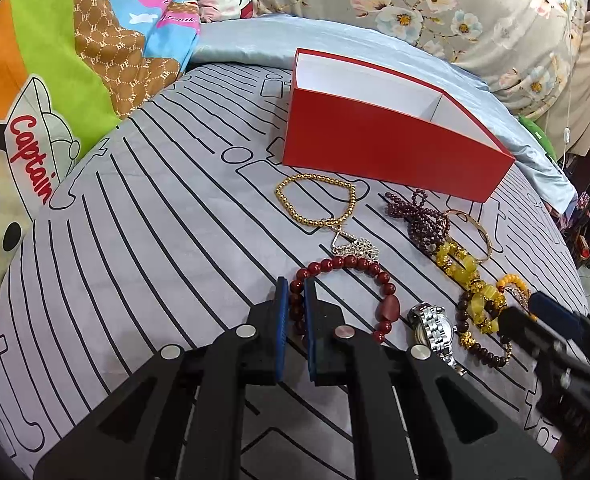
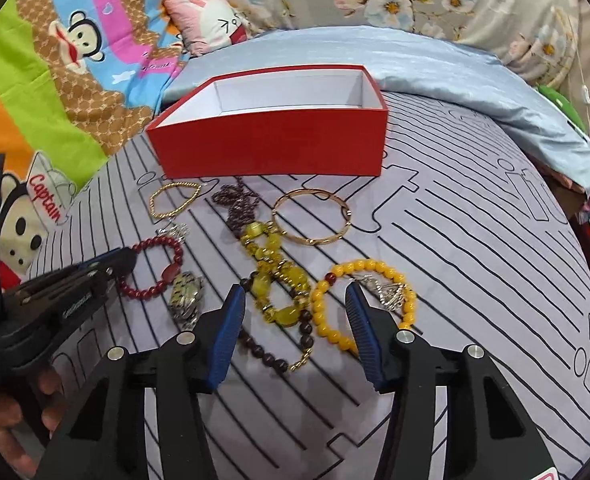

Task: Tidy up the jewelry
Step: 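Grasp the red bead bracelet with the left gripper while the right gripper grasps the yellow bead bracelet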

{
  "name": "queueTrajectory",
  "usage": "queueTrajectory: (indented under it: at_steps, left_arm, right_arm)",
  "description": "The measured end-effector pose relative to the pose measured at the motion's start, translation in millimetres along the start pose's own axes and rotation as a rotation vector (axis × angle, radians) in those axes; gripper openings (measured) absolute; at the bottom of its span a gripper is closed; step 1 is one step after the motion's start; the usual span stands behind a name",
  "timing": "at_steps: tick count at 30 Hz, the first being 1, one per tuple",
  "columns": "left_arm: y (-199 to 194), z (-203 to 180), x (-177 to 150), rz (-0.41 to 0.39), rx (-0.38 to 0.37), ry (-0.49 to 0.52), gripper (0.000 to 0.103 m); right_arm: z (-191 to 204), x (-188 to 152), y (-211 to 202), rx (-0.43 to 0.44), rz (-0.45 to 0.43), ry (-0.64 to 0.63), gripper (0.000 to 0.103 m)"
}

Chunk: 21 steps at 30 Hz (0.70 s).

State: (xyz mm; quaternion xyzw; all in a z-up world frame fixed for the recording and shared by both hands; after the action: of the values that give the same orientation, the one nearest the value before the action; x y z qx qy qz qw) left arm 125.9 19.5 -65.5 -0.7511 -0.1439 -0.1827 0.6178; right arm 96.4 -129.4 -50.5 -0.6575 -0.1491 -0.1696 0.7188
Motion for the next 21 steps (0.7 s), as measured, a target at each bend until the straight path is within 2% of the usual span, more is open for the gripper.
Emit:
queueTrajectory:
  at_steps: [3, 9, 14, 16, 21]
  left_arm:
    - [-0.1, 0.0, 0.2, 0.0, 0.007, 0.004, 0.008]
    - [0.0, -0.3, 0.3, -0.001, 0.009, 0.005, 0.008]
    - [0.0, 0.0, 0.9, -0.001, 0.004, 0.004, 0.008]
    - [-0.5, -0.7, 0.2, -0.001, -0.002, 0.003, 0.008]
    - [-2.8, -0.6, 0.7, -0.006, -0.011, 0.011, 0.008]
  right_arm:
    - [1.2, 8.2, 5.4, 0.019, 0.007, -0.006, 0.05]
    - [14.7, 22.6, 20.6, 0.033, 0.029, -0.038, 0.038]
    - [18.0, 25.2, 34.0, 0.037, 0.063, -0.047, 0.015]
    - [18.1, 24.4, 32.5, 0.059, 0.057, -0.044, 0.01]
    - [15.9, 23.5, 17.2, 0.082, 0.031, -0.034, 0.009]
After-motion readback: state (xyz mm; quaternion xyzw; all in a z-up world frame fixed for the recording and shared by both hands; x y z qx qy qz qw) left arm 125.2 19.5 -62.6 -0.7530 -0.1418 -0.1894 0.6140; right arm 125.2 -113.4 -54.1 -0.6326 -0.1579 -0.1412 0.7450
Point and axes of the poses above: each gripper's, at about its wrist camera, not at the fingertips, and y roughly the way its jaws point, z to its left, x to its top, the point moved 8 cm from there along y, roughly the way its jaws point, and after that the axes turned 15 degrees about z, right-handed, at the moved point
